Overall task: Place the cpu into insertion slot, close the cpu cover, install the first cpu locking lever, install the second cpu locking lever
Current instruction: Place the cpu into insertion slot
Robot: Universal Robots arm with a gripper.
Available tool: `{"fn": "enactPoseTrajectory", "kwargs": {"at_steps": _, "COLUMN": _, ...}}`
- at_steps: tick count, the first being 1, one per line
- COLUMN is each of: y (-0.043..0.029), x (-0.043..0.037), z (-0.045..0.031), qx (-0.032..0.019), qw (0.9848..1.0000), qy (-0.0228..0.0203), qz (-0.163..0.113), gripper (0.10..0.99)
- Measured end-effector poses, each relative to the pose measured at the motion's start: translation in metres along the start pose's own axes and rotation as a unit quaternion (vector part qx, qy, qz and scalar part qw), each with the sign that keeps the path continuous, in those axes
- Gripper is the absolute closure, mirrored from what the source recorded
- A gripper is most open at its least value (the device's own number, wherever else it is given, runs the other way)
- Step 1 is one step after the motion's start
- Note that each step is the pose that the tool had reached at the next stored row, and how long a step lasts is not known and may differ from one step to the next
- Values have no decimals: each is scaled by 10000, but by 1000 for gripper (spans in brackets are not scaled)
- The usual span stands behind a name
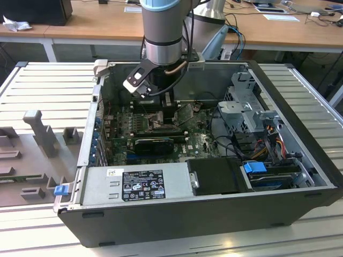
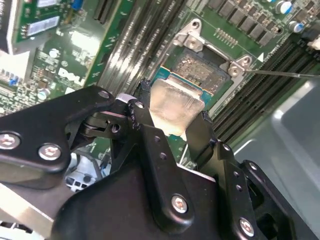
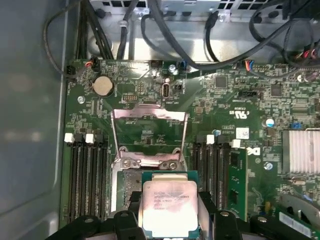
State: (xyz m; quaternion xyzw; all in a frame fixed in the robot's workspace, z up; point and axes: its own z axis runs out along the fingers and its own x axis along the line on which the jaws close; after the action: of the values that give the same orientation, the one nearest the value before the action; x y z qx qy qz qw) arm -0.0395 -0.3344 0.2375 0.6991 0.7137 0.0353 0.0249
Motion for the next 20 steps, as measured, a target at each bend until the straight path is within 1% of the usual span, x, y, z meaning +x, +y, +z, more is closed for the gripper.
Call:
{"fn": "enactPoseTrajectory", "kwargs": {"at_steps": 3, "y": -43, "x": 24, "z": 35, "qx": 0, "qw": 10000, "qy": 2, "qz": 0, "gripper": 561}}
{"fn": "enactPoseTrajectory", "kwargs": {"at_steps": 4, "y": -55, "x": 37, "z": 60, "qx": 0, "qw": 10000, "qy": 2, "qz": 6, "gripper": 561}}
{"fn": "enactPoseTrajectory", "kwargs": {"at_steps": 7, "y": -63, "x": 62, "z": 131, "qx": -1, "qw": 10000, "qy": -5, "qz": 79, "gripper": 561}}
{"fn": "enactPoseTrajectory", "kwargs": {"at_steps": 10, "y": -76, "x": 81, "z": 160, "qx": -1, "qw": 10000, "qy": -3, "qz": 83, "gripper": 561}}
{"fn": "enactPoseTrajectory", "kwargs": {"at_steps": 12, "y": -93, "x": 93, "z": 195, "qx": -1, "qw": 9999, "qy": -5, "qz": 113, "gripper": 561}}
{"fn": "enactPoseTrajectory", "kwargs": {"at_steps": 14, "y": -96, "x": 98, "z": 217, "qx": -2, "qw": 9999, "qy": -9, "qz": 158, "gripper": 561}}
{"fn": "enactPoseTrajectory", "kwargs": {"at_steps": 20, "y": -86, "x": 118, "z": 271, "qx": 1, "qw": 9999, "qy": -9, "qz": 161, "gripper": 561}}
